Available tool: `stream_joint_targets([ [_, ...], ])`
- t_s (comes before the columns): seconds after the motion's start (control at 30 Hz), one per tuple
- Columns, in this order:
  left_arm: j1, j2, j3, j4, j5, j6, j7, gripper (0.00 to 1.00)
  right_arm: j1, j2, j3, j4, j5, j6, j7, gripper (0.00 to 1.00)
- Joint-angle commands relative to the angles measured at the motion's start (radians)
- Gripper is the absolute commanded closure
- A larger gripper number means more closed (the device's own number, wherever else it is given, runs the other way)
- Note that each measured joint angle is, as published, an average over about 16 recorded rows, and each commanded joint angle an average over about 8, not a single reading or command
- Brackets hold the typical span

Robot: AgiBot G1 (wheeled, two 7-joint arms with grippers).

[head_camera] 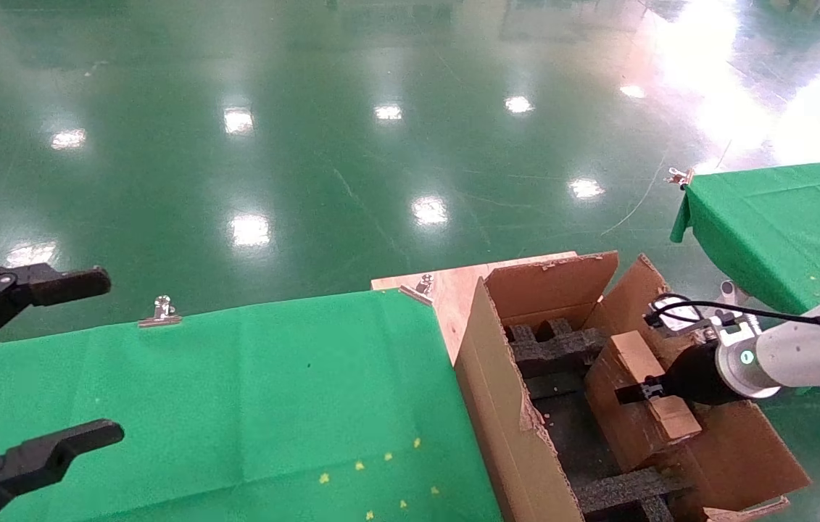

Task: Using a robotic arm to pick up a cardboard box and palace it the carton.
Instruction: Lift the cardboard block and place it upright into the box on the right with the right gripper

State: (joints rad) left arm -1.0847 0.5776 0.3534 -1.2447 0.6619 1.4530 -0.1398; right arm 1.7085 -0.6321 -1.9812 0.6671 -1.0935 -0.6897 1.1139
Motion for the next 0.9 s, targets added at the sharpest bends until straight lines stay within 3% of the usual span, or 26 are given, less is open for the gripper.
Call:
stream_joint_targets([
  [0.03, 0.0, 0.0, 0.0, 0.0, 0.0, 0.0, 0.0, 0.0, -0.016, -0.014, 0.003, -0.018, 0.008, 0.003, -0.01, 1.0],
  [0.47, 0.0, 0.0, 0.0, 0.0, 0.0, 0.0, 0.0, 0.0, -0.1, -0.115, 0.036, -0.173, 0.065, -0.015, -0.102, 1.0],
  [0.5, 0.0, 0.0, 0.0, 0.0, 0.0, 0.0, 0.0, 0.0, -0.103, -0.119, 0.039, -0.181, 0.069, -0.019, -0.109, 0.94],
  [0.73, 0.0, 0.0, 0.0, 0.0, 0.0, 0.0, 0.0, 0.0, -0.118, -0.138, 0.051, -0.216, 0.085, -0.04, -0.144, 0.07],
  [0.77, 0.0, 0.0, 0.0, 0.0, 0.0, 0.0, 0.0, 0.0, -0.119, -0.139, 0.052, -0.218, 0.086, -0.041, -0.146, 0.0],
  [0.9, 0.0, 0.0, 0.0, 0.0, 0.0, 0.0, 0.0, 0.0, -0.117, -0.137, 0.051, -0.214, 0.086, -0.043, -0.142, 0.0],
])
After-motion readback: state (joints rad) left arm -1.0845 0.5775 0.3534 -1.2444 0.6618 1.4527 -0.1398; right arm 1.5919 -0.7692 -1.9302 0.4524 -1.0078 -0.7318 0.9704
